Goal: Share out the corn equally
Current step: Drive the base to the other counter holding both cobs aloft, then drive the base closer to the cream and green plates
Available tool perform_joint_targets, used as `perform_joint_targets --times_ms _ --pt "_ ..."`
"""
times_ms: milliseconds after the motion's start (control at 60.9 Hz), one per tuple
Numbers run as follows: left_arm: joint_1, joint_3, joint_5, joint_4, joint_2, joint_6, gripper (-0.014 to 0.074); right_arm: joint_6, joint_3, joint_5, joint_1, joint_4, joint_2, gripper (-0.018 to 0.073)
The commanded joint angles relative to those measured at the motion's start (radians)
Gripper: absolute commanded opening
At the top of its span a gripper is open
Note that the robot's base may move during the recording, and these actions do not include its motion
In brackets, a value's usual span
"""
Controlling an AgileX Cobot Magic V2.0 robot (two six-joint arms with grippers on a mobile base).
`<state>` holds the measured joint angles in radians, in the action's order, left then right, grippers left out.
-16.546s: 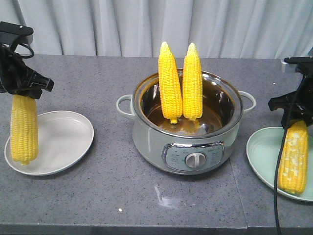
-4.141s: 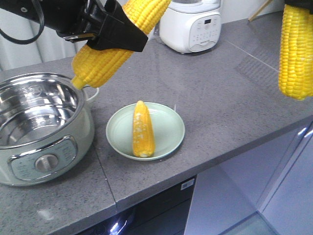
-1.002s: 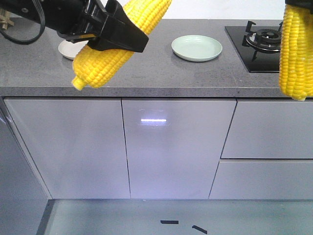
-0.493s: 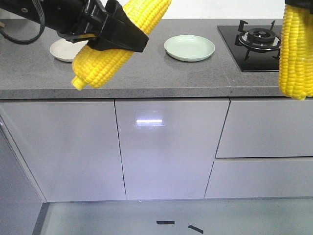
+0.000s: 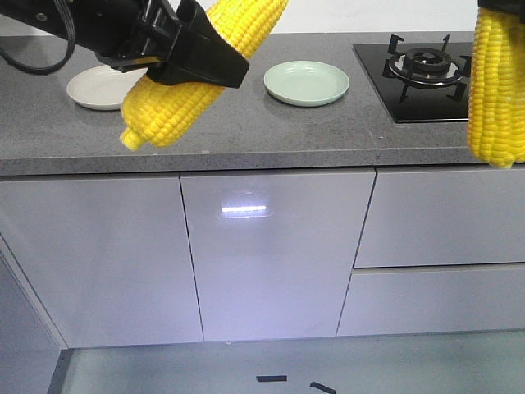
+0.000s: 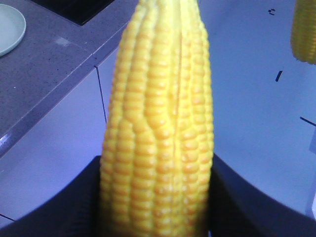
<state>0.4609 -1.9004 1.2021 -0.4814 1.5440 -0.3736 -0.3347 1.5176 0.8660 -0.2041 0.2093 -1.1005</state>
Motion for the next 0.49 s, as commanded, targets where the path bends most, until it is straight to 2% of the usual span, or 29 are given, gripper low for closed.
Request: perform_joint_targets --times_ms 0,477 --pt "0.000 -0.027 -0.057 -0.038 -0.034 0.007 -0.0006 -0.003 0.028 -0.074 0.004 0.011 0.016 -0.0005" --pt "0.000 -0.027 -0.057 -0.038 -0.034 0.007 -0.0006 -0.003 0.028 -0.074 0.004 0.011 0.016 -0.0005"
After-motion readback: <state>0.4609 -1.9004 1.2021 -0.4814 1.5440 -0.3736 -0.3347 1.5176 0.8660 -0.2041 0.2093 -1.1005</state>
